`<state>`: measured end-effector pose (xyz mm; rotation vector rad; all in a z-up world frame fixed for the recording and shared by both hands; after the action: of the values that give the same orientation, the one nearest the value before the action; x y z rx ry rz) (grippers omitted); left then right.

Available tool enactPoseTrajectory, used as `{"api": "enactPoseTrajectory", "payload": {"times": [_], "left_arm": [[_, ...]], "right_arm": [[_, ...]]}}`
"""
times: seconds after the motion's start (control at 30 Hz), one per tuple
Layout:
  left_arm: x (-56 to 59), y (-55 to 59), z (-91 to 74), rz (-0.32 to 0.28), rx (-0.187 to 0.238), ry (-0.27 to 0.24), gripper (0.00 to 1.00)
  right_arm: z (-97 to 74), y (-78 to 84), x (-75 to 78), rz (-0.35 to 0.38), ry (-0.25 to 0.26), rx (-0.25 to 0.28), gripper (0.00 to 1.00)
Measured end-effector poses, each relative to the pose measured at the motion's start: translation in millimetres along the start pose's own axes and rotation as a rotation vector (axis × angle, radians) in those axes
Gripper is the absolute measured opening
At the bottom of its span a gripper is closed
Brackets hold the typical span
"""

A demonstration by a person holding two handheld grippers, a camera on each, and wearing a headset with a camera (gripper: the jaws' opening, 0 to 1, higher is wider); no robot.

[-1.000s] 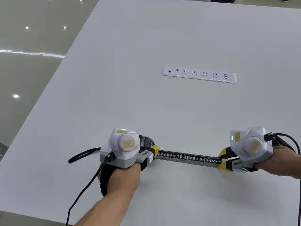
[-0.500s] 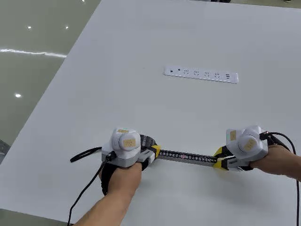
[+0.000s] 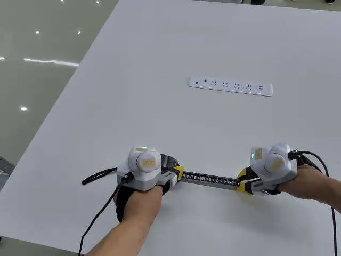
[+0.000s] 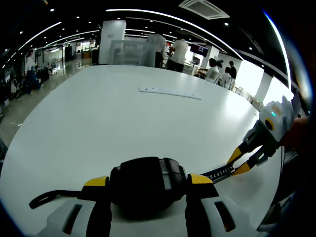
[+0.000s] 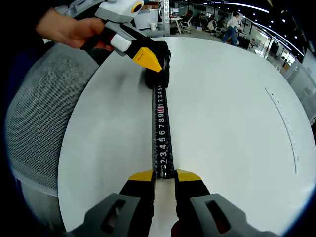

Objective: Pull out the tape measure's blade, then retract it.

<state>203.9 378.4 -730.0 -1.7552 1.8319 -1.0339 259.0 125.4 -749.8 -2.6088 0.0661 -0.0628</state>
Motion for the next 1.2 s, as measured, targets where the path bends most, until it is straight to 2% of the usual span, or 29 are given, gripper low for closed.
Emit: {"api": "enactPoseTrajectory", "payload": {"times": [1.2], "left_arm": [[-1.0, -0.3, 0.1, -0.004, -0.004, 0.008, 0.56]], "right_arm": [[21.9, -36.1, -5.3, -0.003, -0.006, 0.041, 0.12]]}}
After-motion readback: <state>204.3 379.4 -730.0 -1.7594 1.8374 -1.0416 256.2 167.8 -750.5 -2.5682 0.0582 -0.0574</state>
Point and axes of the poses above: the centre of the closed fingertips' face, and the gripper's own axes: z roughly forward along the fingers, x roughly to its right, y roughly out of its underside, the point moved 9 cm from there along -z, roughly backward along the fingers, and after that the axes turned 4 degrees about y, right-handed, at the moved point
